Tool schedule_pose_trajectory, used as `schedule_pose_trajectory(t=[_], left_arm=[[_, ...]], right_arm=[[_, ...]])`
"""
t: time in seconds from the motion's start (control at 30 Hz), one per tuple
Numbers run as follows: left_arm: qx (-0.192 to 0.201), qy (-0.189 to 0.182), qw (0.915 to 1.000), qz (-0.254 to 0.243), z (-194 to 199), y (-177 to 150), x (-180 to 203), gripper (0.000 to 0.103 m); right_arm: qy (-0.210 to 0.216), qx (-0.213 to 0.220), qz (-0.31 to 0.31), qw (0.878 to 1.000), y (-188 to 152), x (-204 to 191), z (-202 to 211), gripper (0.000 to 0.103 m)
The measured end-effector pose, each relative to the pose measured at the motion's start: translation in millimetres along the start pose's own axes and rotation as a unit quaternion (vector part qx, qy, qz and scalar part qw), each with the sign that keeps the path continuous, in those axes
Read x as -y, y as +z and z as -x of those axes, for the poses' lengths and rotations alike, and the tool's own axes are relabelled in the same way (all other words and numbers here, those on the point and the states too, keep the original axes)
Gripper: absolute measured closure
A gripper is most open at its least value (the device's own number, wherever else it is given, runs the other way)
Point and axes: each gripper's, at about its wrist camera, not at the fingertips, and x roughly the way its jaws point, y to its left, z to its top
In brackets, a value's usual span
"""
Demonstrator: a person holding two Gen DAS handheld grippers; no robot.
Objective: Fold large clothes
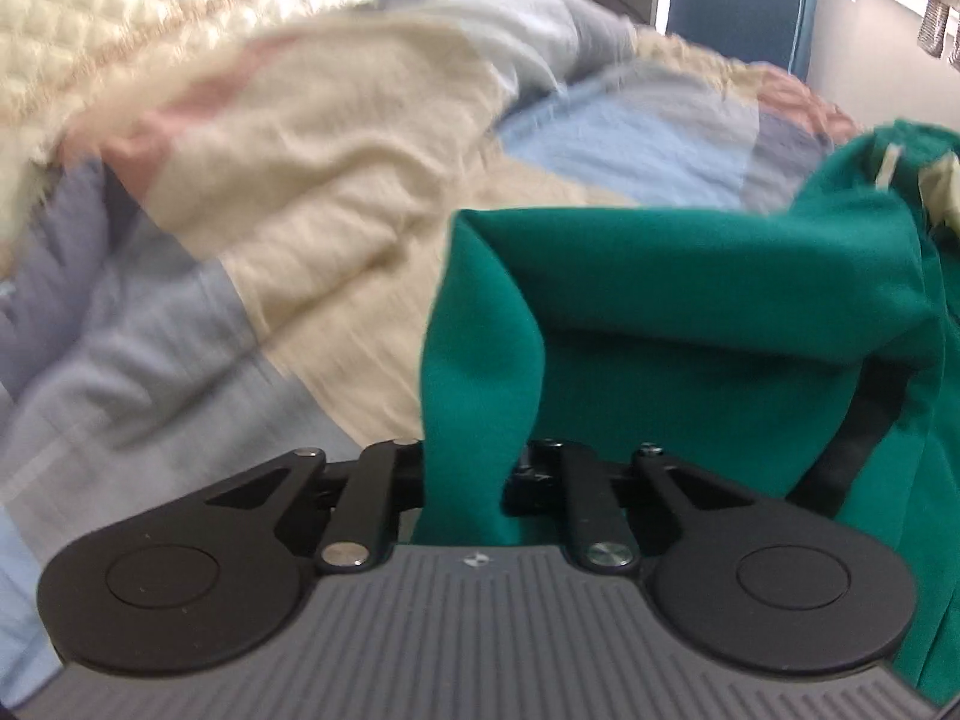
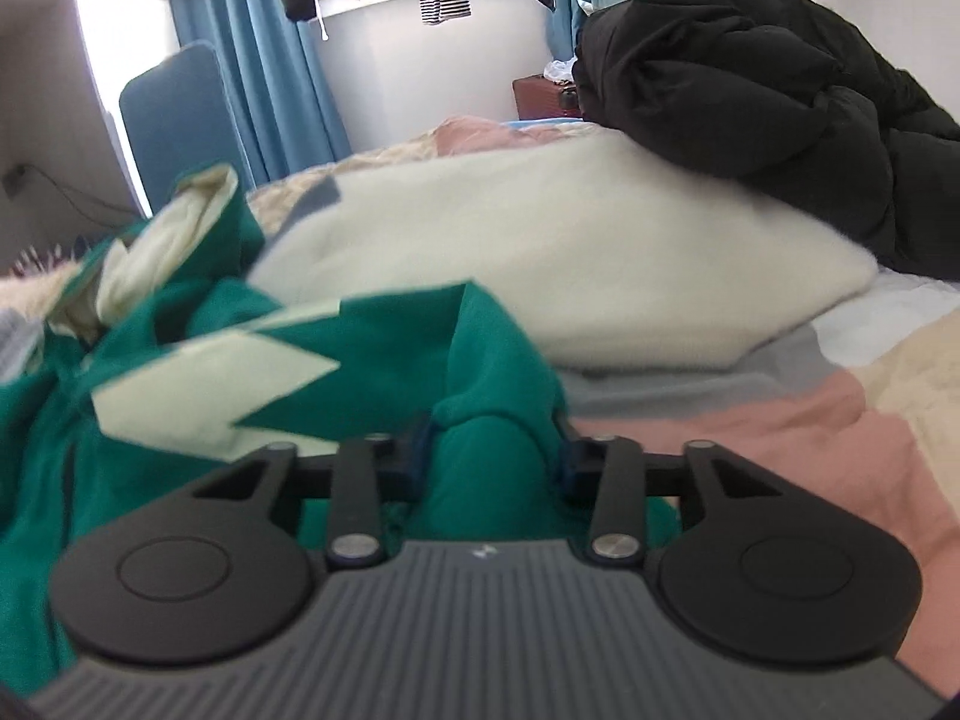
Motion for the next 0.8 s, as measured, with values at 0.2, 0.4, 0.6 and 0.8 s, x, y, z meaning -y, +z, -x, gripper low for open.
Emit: schedule_pose_trajectory(t=[0.2, 0.4, 0.6, 0.8], left_arm=[[0.066, 0.062, 0.9959, 0.012, 25.0, 61.8, -36.6, 0.090], [0.123, 0.109, 0.9863, -0.011, 41.9, 152.3, -47.2, 0.090], [0.126, 0.152, 0.9801, -0.023, 5.9, 202.3, -39.5, 0.090], [0.073, 0.174, 0.9820, -0.001, -77.8, 178.7, -46.7, 0.090]], right_arm=[[-0.021, 0.078, 0.036, 0.996, 68.6, 34.3, 35.2, 0.075], [-0.077, 0.165, 0.045, 0.982, 161.8, 69.2, 61.9, 0.075], [-0.161, 0.203, 0.002, 0.966, 228.6, 106.9, 41.6, 0.076], [-0.249, 0.152, -0.009, 0.956, 216.3, 146.2, -32.8, 0.084]])
